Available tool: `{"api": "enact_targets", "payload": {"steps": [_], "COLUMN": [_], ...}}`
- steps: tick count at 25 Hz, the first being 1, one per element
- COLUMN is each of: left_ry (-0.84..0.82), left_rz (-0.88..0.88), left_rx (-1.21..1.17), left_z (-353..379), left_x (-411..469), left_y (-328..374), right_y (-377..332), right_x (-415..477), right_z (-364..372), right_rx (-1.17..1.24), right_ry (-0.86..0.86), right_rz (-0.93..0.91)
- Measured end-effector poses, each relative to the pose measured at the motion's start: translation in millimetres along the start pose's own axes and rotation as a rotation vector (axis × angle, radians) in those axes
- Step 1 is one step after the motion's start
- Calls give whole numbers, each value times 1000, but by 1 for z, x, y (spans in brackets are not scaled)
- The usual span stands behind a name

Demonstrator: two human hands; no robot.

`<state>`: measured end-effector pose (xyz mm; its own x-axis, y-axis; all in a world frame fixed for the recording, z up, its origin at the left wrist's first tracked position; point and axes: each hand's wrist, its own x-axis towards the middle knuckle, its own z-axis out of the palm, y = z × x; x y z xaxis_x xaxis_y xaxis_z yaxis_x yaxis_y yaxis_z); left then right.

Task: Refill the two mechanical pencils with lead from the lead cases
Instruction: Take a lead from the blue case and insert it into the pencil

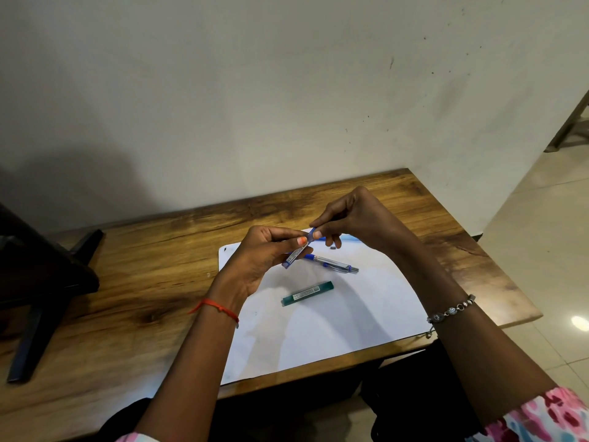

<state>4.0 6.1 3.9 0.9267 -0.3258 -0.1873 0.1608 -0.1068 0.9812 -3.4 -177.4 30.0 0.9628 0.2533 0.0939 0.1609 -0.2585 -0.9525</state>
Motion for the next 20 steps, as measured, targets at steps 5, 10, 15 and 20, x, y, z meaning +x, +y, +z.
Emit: {"api": "enact_targets", "payload": {"steps": [5, 10, 15, 20], "left_ry": [-11, 25, 129, 137], "left_rz": [-31, -34, 17, 22], "left_rx": [-47, -21, -57, -34], "left_z": [1, -2, -12, -9], "left_x": [-3, -3, -1, -2], "left_y": [3, 6, 7, 7], "right_y": [0, -2, 5, 7], "right_x": [0, -3, -1, 1], "right_z": [0, -4, 7, 31], "right_rx": [-12, 8, -104, -438], "right_ry": [-13, 4, -33, -110], "right_rz": [16, 89, 207, 229]}}
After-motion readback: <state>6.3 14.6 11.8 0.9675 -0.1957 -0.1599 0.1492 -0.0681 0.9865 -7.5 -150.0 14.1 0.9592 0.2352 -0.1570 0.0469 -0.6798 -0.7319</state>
